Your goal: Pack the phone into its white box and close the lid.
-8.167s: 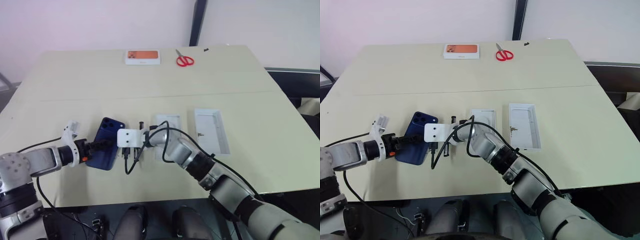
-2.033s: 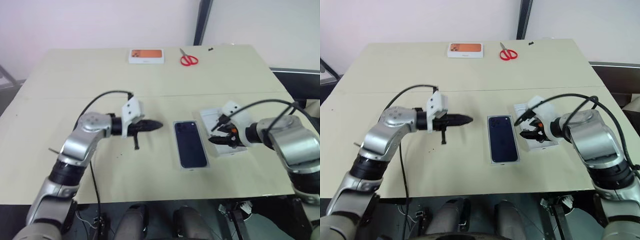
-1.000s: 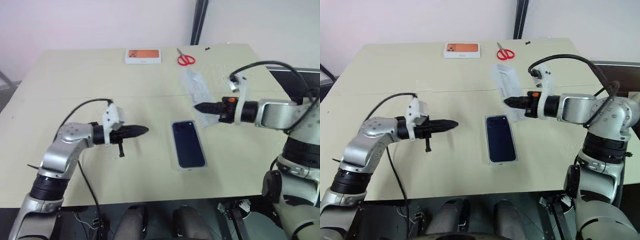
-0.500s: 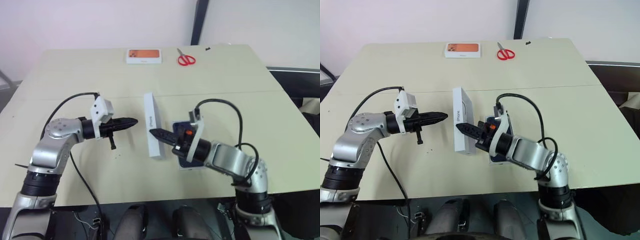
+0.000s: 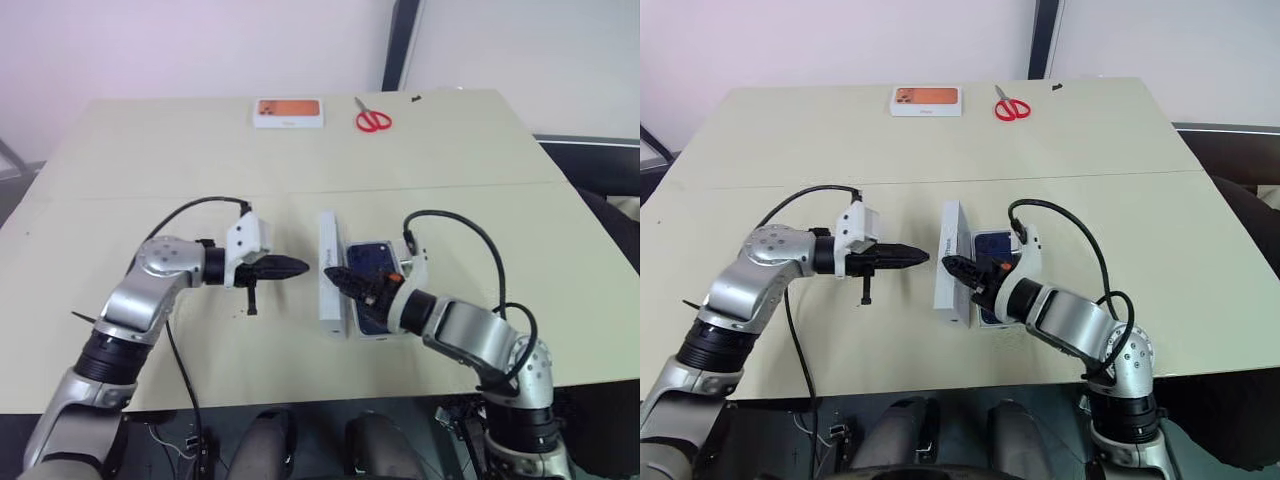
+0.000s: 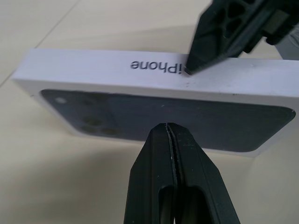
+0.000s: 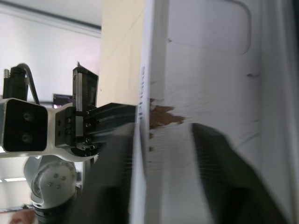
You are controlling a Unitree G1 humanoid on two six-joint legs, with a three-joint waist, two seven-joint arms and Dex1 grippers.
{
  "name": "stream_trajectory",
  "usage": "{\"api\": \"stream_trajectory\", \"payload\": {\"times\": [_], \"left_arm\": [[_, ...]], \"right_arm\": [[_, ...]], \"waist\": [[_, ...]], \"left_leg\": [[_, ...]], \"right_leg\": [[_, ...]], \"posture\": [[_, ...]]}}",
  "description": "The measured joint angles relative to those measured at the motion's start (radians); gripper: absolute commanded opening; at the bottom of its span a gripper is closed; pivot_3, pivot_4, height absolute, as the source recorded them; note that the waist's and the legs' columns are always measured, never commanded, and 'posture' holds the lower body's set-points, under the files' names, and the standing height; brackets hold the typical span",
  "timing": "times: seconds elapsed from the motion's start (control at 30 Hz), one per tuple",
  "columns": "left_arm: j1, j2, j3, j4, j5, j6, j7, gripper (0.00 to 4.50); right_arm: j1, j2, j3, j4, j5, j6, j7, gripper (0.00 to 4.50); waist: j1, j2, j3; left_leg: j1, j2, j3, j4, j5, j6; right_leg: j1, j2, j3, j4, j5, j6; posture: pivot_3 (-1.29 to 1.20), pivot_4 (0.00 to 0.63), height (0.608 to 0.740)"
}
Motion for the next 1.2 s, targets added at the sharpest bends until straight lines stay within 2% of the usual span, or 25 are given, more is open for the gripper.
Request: {"api": "stream_trajectory", "payload": {"times": [0.07,0.17,0.2,0.3,0.43,0.53,0.6,0.7,0.77,0.9,1.07,1.2], "left_arm": [[-0.011,-0.005,-0.008,0.003,0.009,-0.005,0.0,0.03],[-0.052,-0.06,-0.048,0.027,0.043,-0.017,0.011,0.03],[-0.072,-0.085,-0.072,0.038,0.06,-0.018,0.017,0.03],[-0.108,-0.132,-0.111,0.076,0.105,-0.022,0.043,0.03],[-0.133,-0.196,-0.149,0.107,0.148,-0.044,0.076,0.03],[-0.133,-0.194,-0.148,0.107,0.158,-0.052,0.084,0.03],[-0.133,-0.178,-0.137,0.106,0.157,-0.054,0.088,0.03],[-0.129,-0.124,-0.083,0.096,0.146,-0.026,0.092,0.03],[-0.115,-0.075,-0.053,0.066,0.137,-0.013,0.086,0.03],[-0.074,-0.014,-0.047,0.044,0.138,-0.006,0.064,0.03],[-0.057,0.035,-0.096,0.042,0.171,0.006,0.017,0.03],[-0.06,0.016,-0.172,0.049,0.226,0.004,0.001,0.03]], "right_arm": [[-0.037,-0.047,-0.024,0.026,-0.002,0.028,0.051,4.16],[-0.152,-0.176,-0.061,0.114,-0.003,0.098,0.178,4.16],[-0.196,-0.251,-0.062,0.143,-0.001,0.125,0.21,4.16],[-0.254,-0.413,-0.041,0.21,-0.014,0.167,0.229,4.16],[-0.334,-0.503,0.004,0.238,-0.194,0.202,0.341,4.16],[-0.377,-0.563,0.042,0.228,-0.373,0.221,0.468,3.41],[-0.384,-0.62,0.088,0.198,-0.505,0.222,0.562,2.48],[-0.39,-0.769,0.229,0.079,-0.792,0.166,0.787,0.86],[-0.389,-0.84,0.314,0.012,-0.966,0.09,0.933,0.05],[-0.38,-0.881,0.413,-0.045,-1.22,-0.064,1.159,0.05],[-0.369,-0.879,0.496,-0.05,-1.454,-0.176,1.31,0.05],[-0.359,-0.827,0.541,-0.05,-1.585,-0.217,1.38,0.05]], "waist": [[-0.001,0.0,0.0],[0.005,0.001,0.001],[0.008,0.001,0.001],[0.006,0.001,0.001],[-0.003,0.001,0.0],[0.001,0.001,0.0],[0.004,0.001,0.0],[0.006,0.002,0.001],[0.005,0.002,0.001],[0.004,0.002,0.001],[0.008,0.002,0.001],[0.007,0.002,0.001]], "left_leg": [[0.0,0.0,0.0,0.0,0.0,0.0],[0.0,0.0,0.0,0.0,0.0,0.0],[0.0,0.0,0.0,0.001,0.0,0.001],[-0.001,0.0,0.0,0.0,-0.001,0.001],[-0.001,0.001,0.002,-0.001,-0.001,0.001],[-0.001,0.001,0.001,0.0,-0.001,0.001],[-0.002,0.001,0.001,0.0,-0.001,0.001],[-0.003,0.001,0.001,0.001,-0.001,0.001],[-0.003,0.001,0.001,0.0,-0.001,0.001],[-0.002,0.001,0.001,0.0,-0.001,0.001],[-0.003,0.001,0.001,0.001,-0.001,0.001],[-0.003,0.001,0.001,0.001,-0.001,0.001]], "right_leg": [[0.0,0.0,0.0,0.0,0.0,0.0],[0.001,0.0,0.0,-0.001,0.0,0.0],[0.001,0.0,0.0,-0.001,0.0,0.0],[0.002,0.0,0.0,-0.004,0.0,0.0],[0.001,0.001,0.001,-0.003,0.0,0.0],[0.0,0.001,0.0,-0.003,0.0,0.0],[0.0,0.001,0.001,-0.003,0.0,0.0],[-0.001,0.001,0.001,-0.003,0.0,0.0],[-0.001,0.001,0.0,-0.004,0.0,0.0],[-0.001,0.001,0.001,-0.004,0.0,0.0],[0.0,0.0,0.0,-0.004,0.0,0.0],[-0.001,0.0,0.0,-0.004,0.0,0.0]], "posture": [[0.0,0.15,0.74],[0.0,0.15,0.74],[0.0,0.15,0.74],[0.0,0.15,0.74],[0.0,0.15,0.74],[0.0,0.15,0.74],[0.0,0.15,0.74],[0.0,0.15,0.74],[0.0,0.15,0.74],[0.0,0.15,0.74],[0.0,0.15,0.74],[0.0,0.15,0.74]]}}
